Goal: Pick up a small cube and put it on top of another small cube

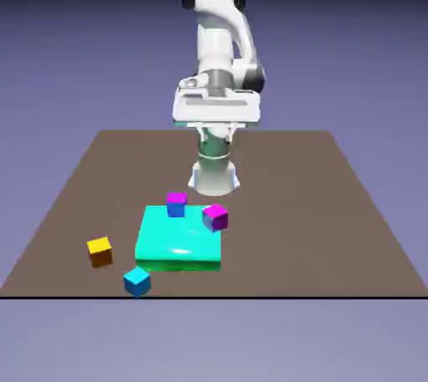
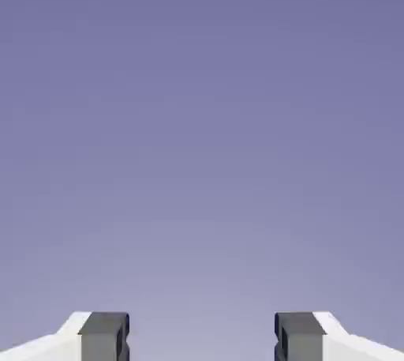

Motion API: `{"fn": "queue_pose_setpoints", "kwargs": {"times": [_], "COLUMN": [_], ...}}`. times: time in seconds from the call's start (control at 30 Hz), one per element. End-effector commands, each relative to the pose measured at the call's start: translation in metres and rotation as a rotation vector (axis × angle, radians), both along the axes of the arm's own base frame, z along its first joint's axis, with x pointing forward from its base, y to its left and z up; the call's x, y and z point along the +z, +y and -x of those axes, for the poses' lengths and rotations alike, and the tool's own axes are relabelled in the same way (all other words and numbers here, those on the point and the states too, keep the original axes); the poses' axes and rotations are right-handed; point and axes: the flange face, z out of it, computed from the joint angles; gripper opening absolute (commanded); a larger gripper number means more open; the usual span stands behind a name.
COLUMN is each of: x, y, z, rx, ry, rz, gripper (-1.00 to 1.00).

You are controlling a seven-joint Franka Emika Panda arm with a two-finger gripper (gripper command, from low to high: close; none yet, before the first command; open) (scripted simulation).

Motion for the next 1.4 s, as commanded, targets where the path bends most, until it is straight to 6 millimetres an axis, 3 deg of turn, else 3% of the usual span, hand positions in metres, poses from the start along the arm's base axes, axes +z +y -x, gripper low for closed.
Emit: {"fn": "queue_pose_setpoints", "kwargs": {"times": [0.0,0.3,0.6,0.97,1.03,1.13,1.17,1.2,1.23,1.33,1.37], "x": [-0.005,-0.063,-0.145,-0.261,-0.267,-0.333,-0.335,-0.335,-0.335,-0.270,-0.258], "y": [-0.006,-0.068,-0.136,-0.215,-0.218,-0.210,-0.209,-0.209,-0.209,-0.218,-0.239], "z": [-0.009,-0.083,-0.132,-0.155,-0.155,-0.146,-0.145,-0.145,-0.145,-0.155,-0.141], "rx": [-0.021,-0.218,-0.418,-0.650,-0.660,-0.660,-0.660,-0.660,-0.660,-0.660,-0.663], "ry": [0.035,0.345,0.638,0.970,0.986,0.986,0.986,0.986,0.986,0.986,0.985], "rz": [-0.016,-0.150,-0.261,-0.358,-0.362,-0.362,-0.362,-0.362,-0.362,-0.362,-0.357], "gripper": [0.00,0.00,0.00,0.00,0.00,0.00,0.00,-1.00,-1.00,-1.00,-1.00]}}
